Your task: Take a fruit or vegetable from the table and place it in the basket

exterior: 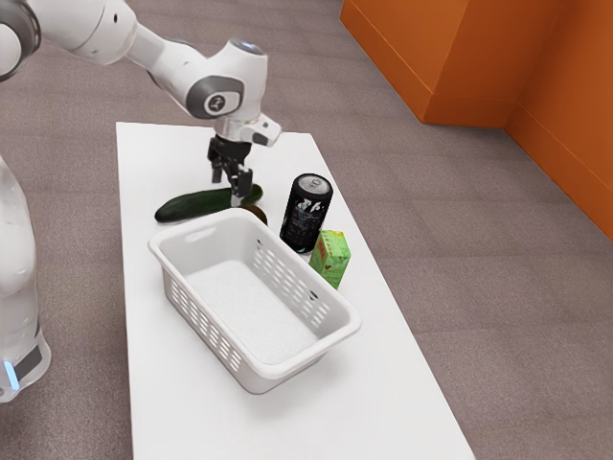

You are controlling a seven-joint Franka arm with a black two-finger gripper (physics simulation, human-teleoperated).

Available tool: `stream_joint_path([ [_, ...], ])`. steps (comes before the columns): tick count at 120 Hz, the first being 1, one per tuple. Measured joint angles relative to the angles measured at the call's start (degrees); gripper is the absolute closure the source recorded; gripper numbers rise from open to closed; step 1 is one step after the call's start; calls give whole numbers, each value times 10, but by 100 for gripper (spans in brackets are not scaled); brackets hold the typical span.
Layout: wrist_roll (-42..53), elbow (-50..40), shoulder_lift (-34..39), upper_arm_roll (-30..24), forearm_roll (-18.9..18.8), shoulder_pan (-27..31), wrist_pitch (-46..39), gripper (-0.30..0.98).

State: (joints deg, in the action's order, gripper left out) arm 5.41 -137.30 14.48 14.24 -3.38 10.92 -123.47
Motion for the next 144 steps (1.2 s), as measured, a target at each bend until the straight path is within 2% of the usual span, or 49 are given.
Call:
stream_joint_path([
  [49, 0, -4, -6, -2, -4, 2, -21, 1],
  [58, 0, -5, -8, -2, -4, 2, -23, 8],
  [70, -1, -5, -10, -2, -4, 2, -24, 26],
  [86, -3, -5, -11, -2, -6, 2, -25, 32],
  [95, -4, -5, -7, -3, -6, 2, -25, 42],
  [116, -5, 16, 20, -10, -7, 2, -10, 48],
  [144, -2, 92, 75, -64, -8, 1, 59, 47],
])
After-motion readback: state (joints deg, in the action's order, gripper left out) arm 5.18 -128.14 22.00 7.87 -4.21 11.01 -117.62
